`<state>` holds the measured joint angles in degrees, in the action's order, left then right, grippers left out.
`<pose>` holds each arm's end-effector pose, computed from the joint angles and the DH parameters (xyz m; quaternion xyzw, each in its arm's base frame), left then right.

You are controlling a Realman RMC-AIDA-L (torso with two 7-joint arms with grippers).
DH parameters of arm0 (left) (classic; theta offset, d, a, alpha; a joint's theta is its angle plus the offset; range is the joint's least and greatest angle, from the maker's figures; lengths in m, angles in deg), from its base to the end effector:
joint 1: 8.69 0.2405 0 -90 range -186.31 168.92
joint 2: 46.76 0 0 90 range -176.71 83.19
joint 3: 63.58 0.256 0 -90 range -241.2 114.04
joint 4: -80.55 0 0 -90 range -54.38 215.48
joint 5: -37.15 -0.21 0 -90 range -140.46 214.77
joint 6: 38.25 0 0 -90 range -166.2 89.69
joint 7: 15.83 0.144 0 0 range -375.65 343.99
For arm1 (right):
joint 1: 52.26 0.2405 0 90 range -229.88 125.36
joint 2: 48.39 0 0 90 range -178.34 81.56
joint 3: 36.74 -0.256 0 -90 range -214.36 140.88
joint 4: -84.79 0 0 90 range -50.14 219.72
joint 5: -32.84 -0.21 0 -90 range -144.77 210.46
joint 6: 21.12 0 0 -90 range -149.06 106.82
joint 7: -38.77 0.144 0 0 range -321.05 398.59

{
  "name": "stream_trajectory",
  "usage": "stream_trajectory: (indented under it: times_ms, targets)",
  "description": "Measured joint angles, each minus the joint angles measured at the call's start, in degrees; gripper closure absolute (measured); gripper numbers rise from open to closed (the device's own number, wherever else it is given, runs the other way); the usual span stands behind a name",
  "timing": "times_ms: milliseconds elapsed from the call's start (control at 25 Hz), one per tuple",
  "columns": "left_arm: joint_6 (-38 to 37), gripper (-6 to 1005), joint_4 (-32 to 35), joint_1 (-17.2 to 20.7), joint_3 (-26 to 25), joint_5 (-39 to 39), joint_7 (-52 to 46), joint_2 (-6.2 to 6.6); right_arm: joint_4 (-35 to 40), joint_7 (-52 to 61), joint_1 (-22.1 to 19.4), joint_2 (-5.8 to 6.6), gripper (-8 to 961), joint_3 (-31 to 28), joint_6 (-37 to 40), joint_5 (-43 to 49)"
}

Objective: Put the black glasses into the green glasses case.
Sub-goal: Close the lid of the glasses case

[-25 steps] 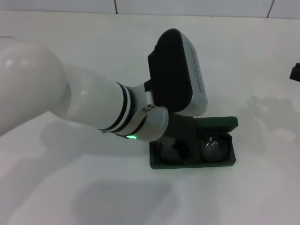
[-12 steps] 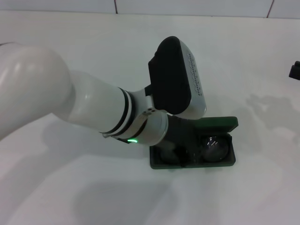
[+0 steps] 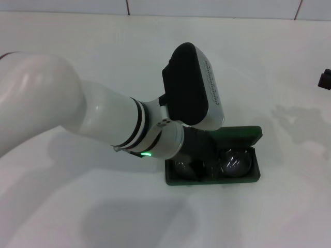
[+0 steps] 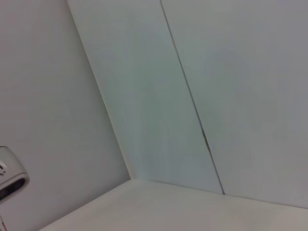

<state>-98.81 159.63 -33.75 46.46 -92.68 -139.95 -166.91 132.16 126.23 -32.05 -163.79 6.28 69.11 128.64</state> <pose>-0.1325 0.2957 -0.1098 -0.9937 -0.0316 0.0495 0.0955 0.2793 0.3193 0.0722 -0.8846 0.2508 0.3265 0.2188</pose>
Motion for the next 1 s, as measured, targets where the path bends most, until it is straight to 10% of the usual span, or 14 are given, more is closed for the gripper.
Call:
stream_trajectory:
  times_ms: [600, 1000]
  targets:
    - [1.43, 951, -2.31, -0.31, 0.0, -0.01, 0.46, 0.01, -0.62, -0.17, 0.05, -0.08, 814, 0.16, 0.21, 0.01]
    - [-2.02, 947, 8.56, 3.67, 0.09, 0.15, -0.41, 0.19, -0.62, -0.53, -0.24, -0.14, 815, 0.05, 1.44, -0.19]
